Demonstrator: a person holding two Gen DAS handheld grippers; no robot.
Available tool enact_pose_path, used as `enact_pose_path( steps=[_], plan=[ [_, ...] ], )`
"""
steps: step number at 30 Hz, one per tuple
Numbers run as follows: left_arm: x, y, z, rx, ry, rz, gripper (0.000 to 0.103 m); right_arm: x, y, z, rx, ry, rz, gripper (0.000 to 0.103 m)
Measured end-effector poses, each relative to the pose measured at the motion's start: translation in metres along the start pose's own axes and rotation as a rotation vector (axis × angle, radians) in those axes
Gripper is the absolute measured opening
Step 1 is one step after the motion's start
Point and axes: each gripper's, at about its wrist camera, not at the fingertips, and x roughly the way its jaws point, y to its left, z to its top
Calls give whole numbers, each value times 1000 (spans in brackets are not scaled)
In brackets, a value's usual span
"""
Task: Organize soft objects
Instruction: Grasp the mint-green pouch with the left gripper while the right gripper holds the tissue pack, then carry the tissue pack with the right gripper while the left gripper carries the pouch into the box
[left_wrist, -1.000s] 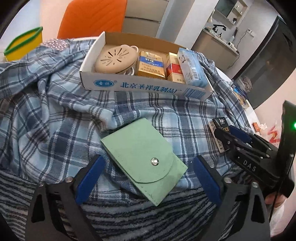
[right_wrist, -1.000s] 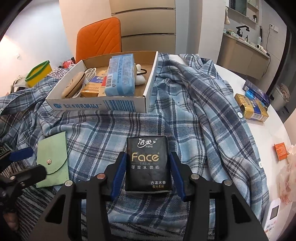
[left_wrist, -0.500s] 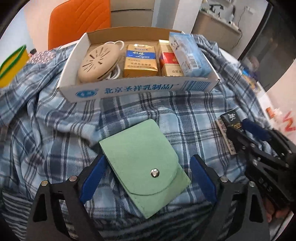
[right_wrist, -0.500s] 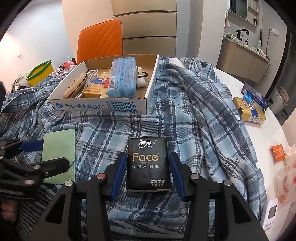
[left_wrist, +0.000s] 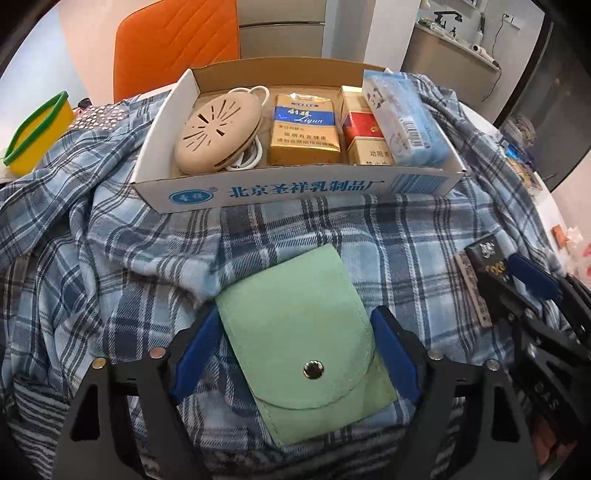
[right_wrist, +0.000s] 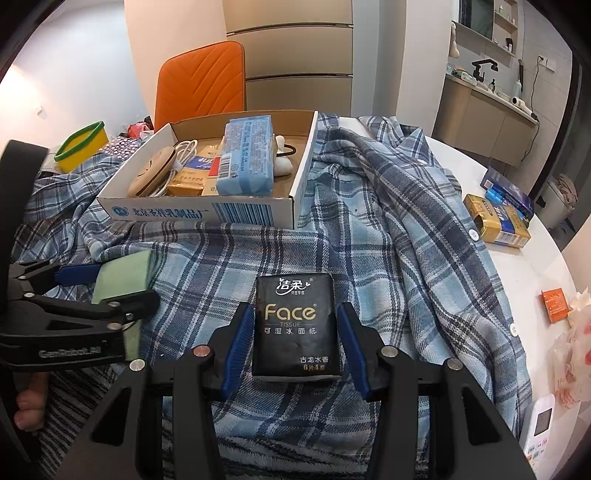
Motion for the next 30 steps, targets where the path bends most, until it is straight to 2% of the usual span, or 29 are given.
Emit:
enact_pose_path(
  steps=[6,13,20,22,24,30],
  plan=[
    [-30,14,-11,-3,-31,-48,75,0,0,0,0,-5,0,50],
    [-66,17,-15,18,-134,-8,74,-6,1,0,-1,-34,-1,50],
    [-91,28,-13,19,-183,4,74,-28,8,1,-38,-123,-18,50],
    [-100,28,-12,27,-208,9,74,-33,10,2,-38,-131,-22,49],
    [-107,29,-11,29,-231,9,74,-37,9,4,-31,-127,-11,41],
    [-118,29,-7,32,-271,1,74,-42,9,5,-51,-131,-23,42]
  ],
)
